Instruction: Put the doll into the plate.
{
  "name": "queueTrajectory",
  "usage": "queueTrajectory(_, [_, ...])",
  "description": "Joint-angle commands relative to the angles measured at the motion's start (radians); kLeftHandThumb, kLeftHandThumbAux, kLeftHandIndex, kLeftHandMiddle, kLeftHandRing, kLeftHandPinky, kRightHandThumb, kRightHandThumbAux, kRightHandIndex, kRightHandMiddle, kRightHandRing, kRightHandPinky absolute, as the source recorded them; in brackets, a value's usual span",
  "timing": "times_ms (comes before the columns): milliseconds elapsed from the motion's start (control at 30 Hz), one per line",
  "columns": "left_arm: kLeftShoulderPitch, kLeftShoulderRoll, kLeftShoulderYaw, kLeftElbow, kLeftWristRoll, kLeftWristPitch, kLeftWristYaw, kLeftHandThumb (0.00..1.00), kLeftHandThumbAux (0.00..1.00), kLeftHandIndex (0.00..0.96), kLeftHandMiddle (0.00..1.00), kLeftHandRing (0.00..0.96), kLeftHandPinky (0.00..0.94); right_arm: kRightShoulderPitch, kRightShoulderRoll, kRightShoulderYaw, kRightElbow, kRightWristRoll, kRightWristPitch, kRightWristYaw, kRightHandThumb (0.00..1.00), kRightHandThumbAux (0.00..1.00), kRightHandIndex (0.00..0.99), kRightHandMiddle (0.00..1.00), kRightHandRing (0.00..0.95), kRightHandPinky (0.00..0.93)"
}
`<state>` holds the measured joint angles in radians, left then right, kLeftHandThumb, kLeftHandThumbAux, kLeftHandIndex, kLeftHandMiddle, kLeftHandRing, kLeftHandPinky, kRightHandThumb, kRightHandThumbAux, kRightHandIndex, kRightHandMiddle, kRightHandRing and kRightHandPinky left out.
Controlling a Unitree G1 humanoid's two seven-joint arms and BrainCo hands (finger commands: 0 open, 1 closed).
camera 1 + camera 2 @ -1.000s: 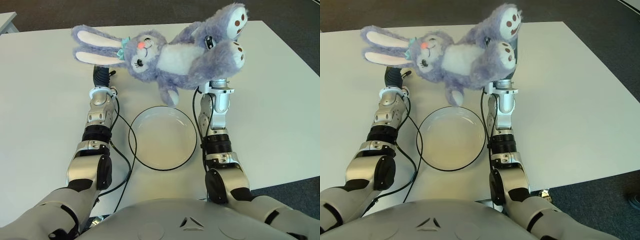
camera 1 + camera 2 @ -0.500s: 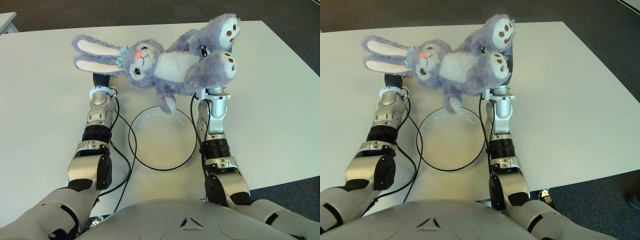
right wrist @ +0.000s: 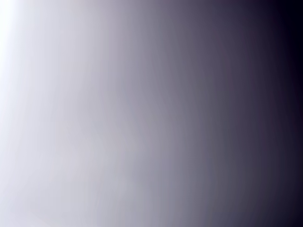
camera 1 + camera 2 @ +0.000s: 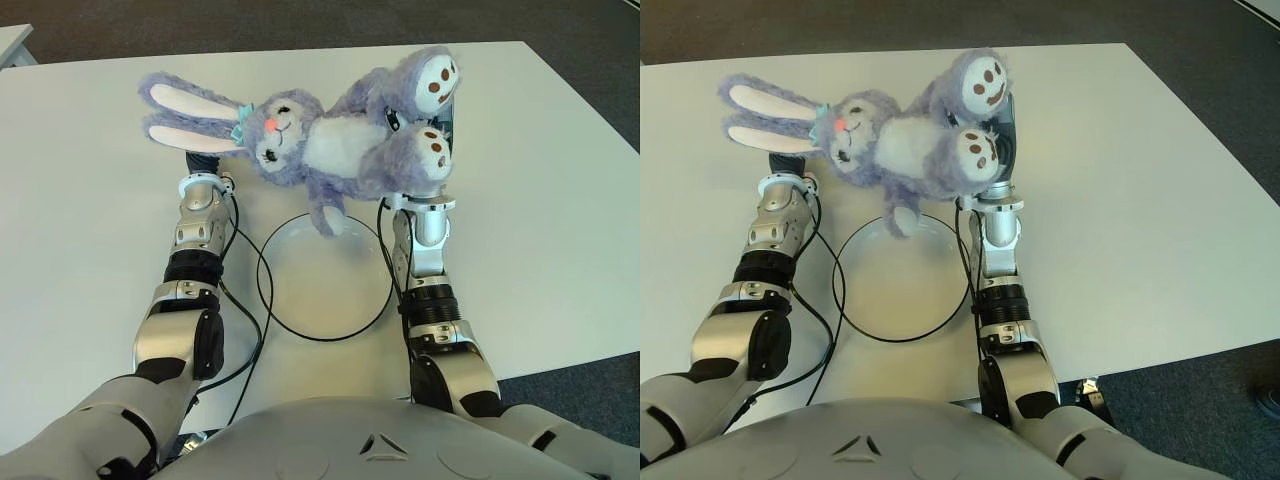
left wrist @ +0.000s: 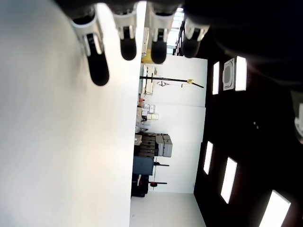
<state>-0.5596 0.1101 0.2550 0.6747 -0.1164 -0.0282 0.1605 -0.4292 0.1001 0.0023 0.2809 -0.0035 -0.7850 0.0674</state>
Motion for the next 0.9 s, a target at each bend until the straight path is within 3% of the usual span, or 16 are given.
queueTrajectory(33, [0.025,-0.003,-0.002,0.030,0.003,0.033,0.009,0.000,0.392,0.000,0.097,0.058,0.000,0.012,0.012,0.009,0.022,-0.017,-0.030,-0.022,0.718,0.713,0.438,0.844,0.859,0.867])
queueTrajectory(900, [0.018,0.001,-0.001,0.044,0.003,0.035,0.006,0.000,0.394,0.000,0.091,0.057,0.000,-0.014,-0.041,0.004,0.130,-0.378,-0.180,-0.324,0.709,0.717,0.432,0.829,0.846,0.868])
